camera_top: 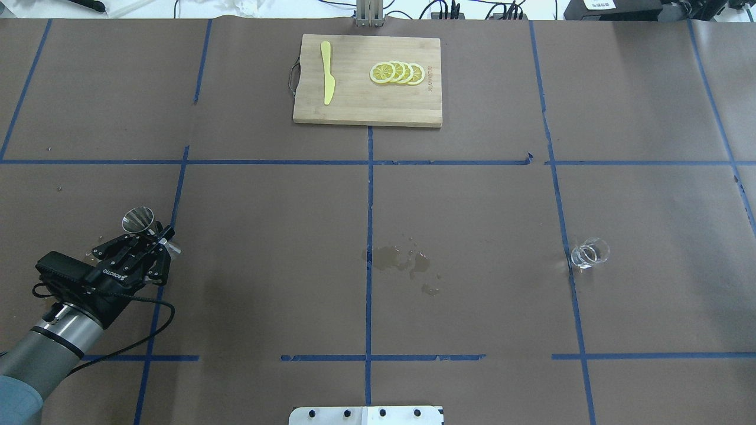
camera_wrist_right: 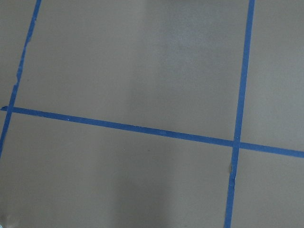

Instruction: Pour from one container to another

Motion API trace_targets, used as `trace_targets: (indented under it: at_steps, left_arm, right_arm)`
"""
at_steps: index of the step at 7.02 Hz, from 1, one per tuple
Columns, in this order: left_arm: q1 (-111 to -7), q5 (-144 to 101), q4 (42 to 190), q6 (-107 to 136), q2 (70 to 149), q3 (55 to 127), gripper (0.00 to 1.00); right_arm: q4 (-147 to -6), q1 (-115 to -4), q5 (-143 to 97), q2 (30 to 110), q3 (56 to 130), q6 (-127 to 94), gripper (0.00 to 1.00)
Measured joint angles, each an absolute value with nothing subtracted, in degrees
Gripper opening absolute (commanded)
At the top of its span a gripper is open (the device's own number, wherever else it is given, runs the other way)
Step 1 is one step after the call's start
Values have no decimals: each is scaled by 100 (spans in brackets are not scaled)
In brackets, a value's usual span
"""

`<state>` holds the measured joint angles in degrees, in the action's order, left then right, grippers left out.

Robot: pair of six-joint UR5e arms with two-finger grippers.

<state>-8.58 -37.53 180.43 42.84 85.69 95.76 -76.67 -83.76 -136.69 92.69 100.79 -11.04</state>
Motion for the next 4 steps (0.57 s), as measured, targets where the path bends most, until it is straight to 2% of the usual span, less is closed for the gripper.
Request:
trace_targets:
  at_steps: [2,4]
  left_arm:
    - [-813,-3764,18289,3489,8959,9576,0]
    - [-794,-3753,18190,2954,9799,9434,0]
  right_arm:
    - [-7293,-8369,-13711,9355,10300,-1164,100]
    - [-6185,-8056,-13827,9505,10398,-2144,100]
